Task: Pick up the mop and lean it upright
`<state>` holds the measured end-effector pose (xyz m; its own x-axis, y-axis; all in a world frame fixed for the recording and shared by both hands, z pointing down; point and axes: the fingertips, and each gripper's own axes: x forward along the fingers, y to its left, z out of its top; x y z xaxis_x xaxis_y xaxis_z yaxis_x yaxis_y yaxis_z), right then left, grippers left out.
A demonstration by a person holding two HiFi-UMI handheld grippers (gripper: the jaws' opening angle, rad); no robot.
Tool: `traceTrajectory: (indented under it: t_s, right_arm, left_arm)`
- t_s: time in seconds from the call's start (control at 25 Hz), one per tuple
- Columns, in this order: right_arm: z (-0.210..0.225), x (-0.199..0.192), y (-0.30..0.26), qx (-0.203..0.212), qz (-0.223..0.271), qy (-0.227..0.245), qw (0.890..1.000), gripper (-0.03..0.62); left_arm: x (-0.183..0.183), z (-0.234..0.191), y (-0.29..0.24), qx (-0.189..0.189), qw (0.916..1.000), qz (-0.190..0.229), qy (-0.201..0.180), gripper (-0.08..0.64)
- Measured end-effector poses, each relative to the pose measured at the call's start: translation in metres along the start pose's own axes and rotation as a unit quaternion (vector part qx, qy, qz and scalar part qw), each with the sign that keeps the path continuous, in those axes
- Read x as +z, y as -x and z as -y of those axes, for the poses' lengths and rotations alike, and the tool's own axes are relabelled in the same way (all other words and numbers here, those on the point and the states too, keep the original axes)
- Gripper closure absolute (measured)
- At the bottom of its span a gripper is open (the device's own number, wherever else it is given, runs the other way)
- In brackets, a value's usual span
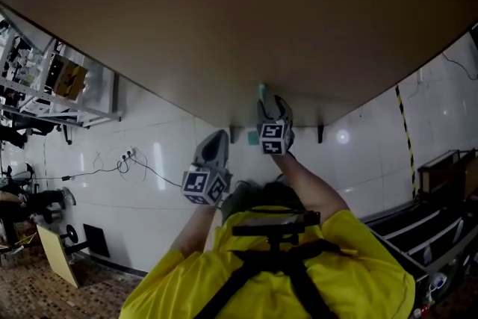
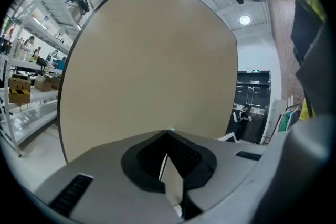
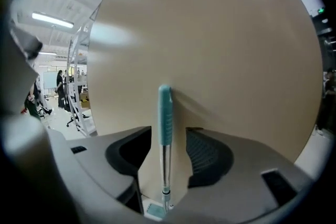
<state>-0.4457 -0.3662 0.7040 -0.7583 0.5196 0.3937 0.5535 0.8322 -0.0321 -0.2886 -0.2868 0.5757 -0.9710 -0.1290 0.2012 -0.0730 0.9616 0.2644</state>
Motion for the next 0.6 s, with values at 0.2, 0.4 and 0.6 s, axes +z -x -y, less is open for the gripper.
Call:
traceTrajectory:
  t_s: [0.2, 0.4, 0.6]
  right_arm:
    - [-0.002, -0.001, -0.027, -0.041, -0.011, -0.009, 0.999, 0.379]
    - [0.001, 0.001, -0.031, -0.082, 0.0, -0.008, 0.997, 0.45]
    - [0.004, 0.004, -0.025, -0.081, 0.002, 0.003, 0.997, 0.477]
  left_arm:
    - [-0.003, -0.014, 0.02, 0.011, 0.9999, -0.007, -0.005, 0.559]
    - [-0.016, -0.033, 0.04, 0.033, 0.9992, -0.02, 0.009, 0.559]
    - [-0.02, -0.046, 0.041, 0.034, 0.999, -0.025, 0.017, 0.559]
